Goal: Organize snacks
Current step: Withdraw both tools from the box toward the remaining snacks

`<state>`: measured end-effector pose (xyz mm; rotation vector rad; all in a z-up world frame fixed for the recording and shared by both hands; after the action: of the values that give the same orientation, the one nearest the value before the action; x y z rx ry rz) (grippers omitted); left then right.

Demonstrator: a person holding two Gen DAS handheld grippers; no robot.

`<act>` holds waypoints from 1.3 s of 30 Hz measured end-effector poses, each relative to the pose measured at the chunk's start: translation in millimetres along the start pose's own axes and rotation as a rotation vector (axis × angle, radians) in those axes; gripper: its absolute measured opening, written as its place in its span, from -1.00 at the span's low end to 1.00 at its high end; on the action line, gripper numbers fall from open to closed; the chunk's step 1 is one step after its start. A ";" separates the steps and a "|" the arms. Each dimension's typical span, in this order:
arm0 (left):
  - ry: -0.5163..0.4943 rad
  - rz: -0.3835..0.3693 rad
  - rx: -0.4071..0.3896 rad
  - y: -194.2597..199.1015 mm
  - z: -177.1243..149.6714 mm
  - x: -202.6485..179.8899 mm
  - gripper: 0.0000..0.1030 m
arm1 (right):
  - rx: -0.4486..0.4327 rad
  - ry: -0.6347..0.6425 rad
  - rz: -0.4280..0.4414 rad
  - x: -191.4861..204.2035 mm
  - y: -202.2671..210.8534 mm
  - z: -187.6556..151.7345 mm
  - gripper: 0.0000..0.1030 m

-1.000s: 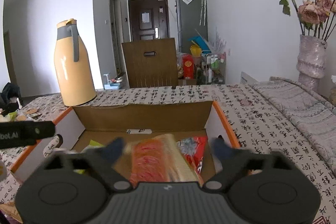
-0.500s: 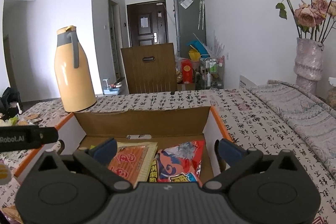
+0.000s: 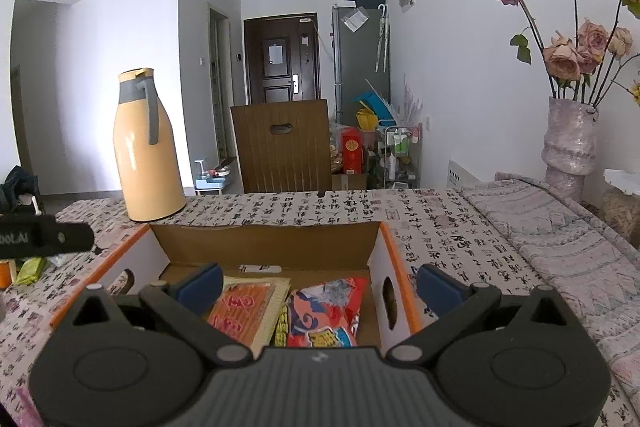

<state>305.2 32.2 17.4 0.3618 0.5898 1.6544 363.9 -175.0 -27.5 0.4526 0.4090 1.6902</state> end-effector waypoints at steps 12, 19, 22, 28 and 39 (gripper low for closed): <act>-0.027 0.012 -0.002 31.0 -34.4 8.2 1.00 | 0.004 0.028 0.005 -18.6 44.4 -39.3 1.00; -0.069 0.012 -0.008 49.7 -70.8 27.2 1.00 | 0.018 0.055 -0.005 -32.0 66.5 -74.0 1.00; -0.065 0.022 0.001 55.0 -86.9 40.9 1.00 | 0.035 0.062 -0.009 -37.7 73.0 -91.0 1.00; -0.027 0.012 0.051 57.8 -122.8 55.5 1.00 | 0.073 0.029 -0.018 -49.4 78.0 -119.4 1.00; -0.094 -0.026 0.072 57.8 -145.3 32.7 1.00 | 0.151 0.016 -0.044 -67.0 73.9 -148.0 1.00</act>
<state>172.7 33.9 -71.8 0.4800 0.5819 1.5851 235.4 -255.4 -121.7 0.5376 0.5568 1.6278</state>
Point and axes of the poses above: each gripper's, at about its wrist camera, not at the fingertips, and y roughly against the way its jaws point, x to its left, z to its top, the point moved 9 cm from there along -y, roughly the way its jaws point, and after that the axes turned 8 degrees about x, right-handed, at the moved point
